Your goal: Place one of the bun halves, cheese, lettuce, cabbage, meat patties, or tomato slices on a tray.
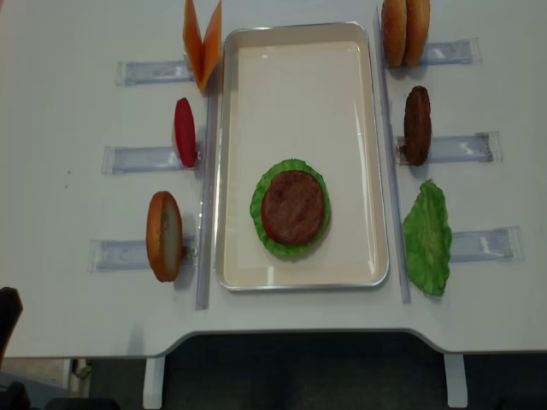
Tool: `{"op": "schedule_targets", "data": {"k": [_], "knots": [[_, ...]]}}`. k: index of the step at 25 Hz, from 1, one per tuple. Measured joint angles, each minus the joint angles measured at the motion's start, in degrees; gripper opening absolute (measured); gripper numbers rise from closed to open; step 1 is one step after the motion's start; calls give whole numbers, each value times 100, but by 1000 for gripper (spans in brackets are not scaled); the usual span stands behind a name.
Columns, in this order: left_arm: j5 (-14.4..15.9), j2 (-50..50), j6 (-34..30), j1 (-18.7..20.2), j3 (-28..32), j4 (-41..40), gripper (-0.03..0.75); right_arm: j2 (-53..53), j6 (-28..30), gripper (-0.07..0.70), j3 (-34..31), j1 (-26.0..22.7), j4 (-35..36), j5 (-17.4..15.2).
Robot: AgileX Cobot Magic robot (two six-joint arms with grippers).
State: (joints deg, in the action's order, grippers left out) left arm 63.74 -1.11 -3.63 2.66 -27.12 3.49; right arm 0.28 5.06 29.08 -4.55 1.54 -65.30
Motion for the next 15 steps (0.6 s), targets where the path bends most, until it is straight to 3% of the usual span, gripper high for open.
{"op": "schedule_targets", "data": {"k": [15], "knots": [[0,0,0,-6,0,0,0,0,0,419,0,0,0,19]]}}
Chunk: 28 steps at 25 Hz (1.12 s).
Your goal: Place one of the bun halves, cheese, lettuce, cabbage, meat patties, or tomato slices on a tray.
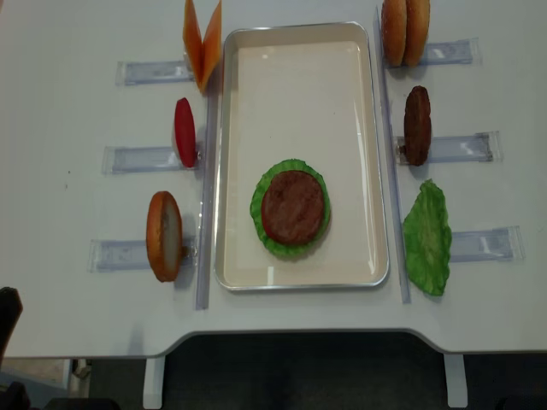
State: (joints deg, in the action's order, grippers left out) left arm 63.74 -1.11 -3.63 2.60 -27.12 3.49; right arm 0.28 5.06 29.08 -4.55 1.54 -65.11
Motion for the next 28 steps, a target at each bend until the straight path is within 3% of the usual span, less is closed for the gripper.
{"op": "schedule_targets", "data": {"k": [21,25,28], "knots": [[0,0,0,0,0,-197,6,0,0,419,0,0,0,11],[0,0,4,0,0,-458,73,0,0,419,0,0,0,11],[-2,0,80,0,0,-570,202,0,0,419,0,0,0,11]]}}
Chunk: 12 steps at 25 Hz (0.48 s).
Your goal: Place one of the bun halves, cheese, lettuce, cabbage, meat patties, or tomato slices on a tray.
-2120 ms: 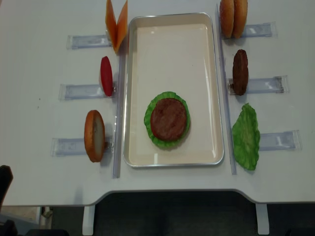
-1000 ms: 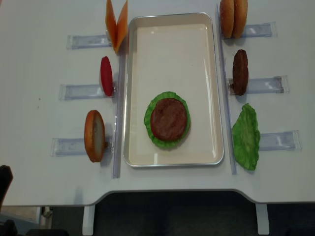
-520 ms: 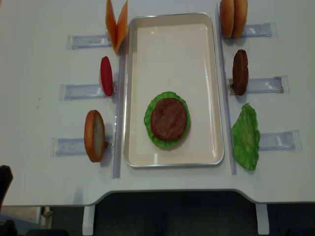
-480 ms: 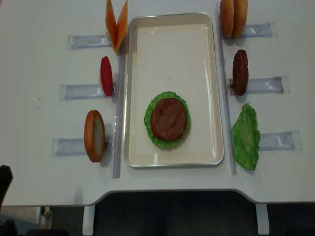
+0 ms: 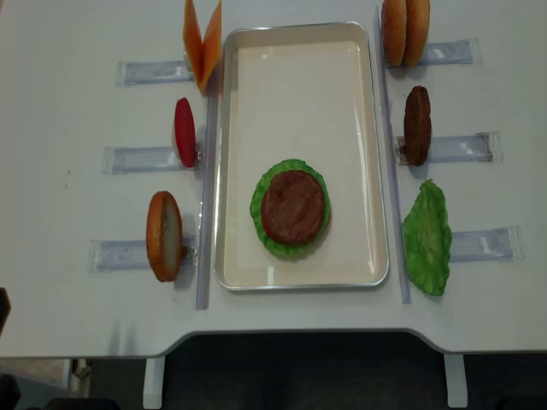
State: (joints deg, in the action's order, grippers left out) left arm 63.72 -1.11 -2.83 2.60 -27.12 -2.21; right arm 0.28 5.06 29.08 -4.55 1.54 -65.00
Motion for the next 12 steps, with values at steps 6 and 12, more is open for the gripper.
{"op": "schedule_targets", "data": {"k": [6,12], "knots": [[-4,0,283,0,0,-205,554,0,0,419,0,0,0,0],[-4,0,372,0,0,-279,603,0,0,419,0,0,0,0]]}}
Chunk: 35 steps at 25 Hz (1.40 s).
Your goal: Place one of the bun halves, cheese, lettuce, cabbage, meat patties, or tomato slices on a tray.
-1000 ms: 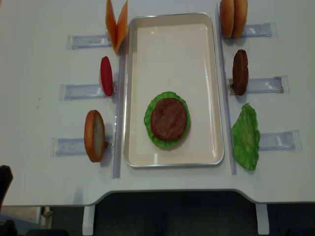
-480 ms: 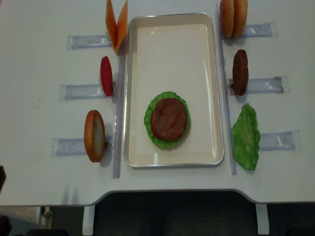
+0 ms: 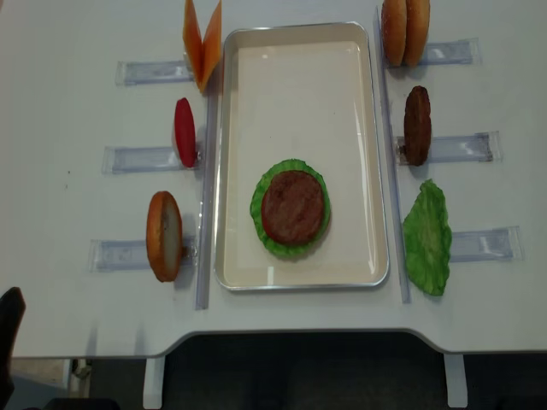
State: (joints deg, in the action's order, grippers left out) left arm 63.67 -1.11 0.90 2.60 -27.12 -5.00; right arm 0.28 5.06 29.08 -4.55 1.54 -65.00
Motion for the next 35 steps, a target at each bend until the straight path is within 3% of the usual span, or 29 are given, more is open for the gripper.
{"op": "schedule_targets", "data": {"k": [12,24,35], "knots": [[0,0,2,0,0,-11,605,0,0,419,0,0,0,0],[0,0,6,0,0,-15,539,0,0,419,0,0,0,1],[0,0,6,0,0,-15,535,0,0,417,0,0,0,1]]}}
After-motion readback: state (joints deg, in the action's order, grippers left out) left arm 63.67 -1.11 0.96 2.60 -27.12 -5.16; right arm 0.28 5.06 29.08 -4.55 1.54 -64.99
